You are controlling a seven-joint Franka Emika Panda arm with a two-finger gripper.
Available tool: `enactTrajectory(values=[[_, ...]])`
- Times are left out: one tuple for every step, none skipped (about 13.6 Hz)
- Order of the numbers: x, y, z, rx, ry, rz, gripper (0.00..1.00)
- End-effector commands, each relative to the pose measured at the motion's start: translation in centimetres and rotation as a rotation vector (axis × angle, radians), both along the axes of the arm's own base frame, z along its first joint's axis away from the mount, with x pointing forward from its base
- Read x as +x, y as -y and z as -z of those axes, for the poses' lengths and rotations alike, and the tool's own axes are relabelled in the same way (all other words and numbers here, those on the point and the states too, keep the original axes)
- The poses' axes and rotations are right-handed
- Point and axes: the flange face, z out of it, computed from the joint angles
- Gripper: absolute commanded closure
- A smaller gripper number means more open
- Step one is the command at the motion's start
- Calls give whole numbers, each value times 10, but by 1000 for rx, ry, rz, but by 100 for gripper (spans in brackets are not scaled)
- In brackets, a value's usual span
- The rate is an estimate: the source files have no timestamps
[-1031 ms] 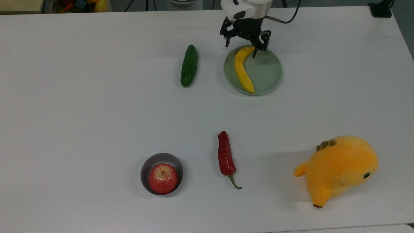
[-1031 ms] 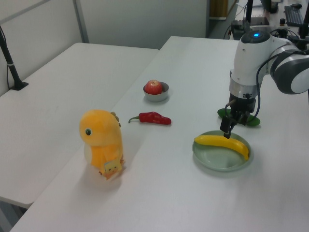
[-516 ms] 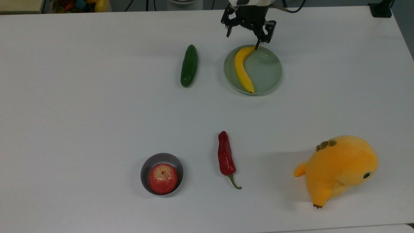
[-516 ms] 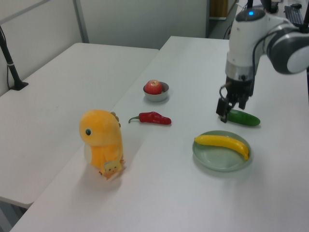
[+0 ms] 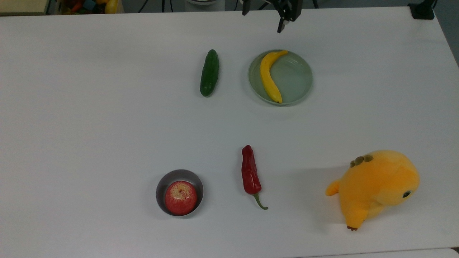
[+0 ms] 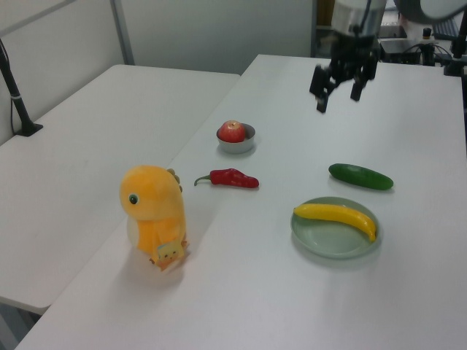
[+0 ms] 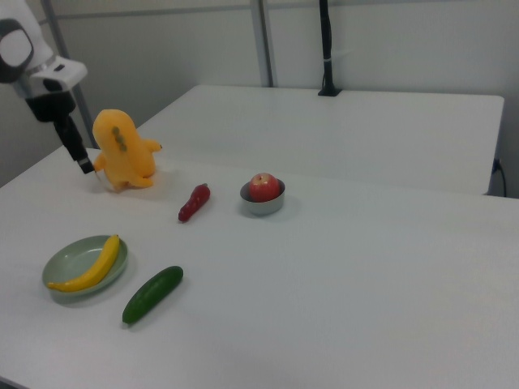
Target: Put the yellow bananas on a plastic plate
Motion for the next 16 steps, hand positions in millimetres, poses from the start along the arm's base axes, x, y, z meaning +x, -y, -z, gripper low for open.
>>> enactTrajectory(values=[[6,41,-44,22,-10,-21,0],[5,54,-52,28,-12,-41,0],[5,69,-53,32,-27,-69,0],[3,83,-58,36,-41,-101,0],[1,97,-60,44,-56,-144,0],[0,111,-62,57,-70,-190,0],[-2,125,-66,71,-67,-231,0],[-2,137,-69,87,-61,-269,0],[0,154,-71,109,-48,-326,0],[3,169,-71,123,-29,-416,0],[7,171,-70,115,0,-501,0],[11,173,-68,92,38,-602,0],[17,173,-59,66,49,-665,0],[21,174,-58,56,64,-685,0],[22,174,-56,48,64,-704,0],[24,173,-53,42,57,-722,0]])
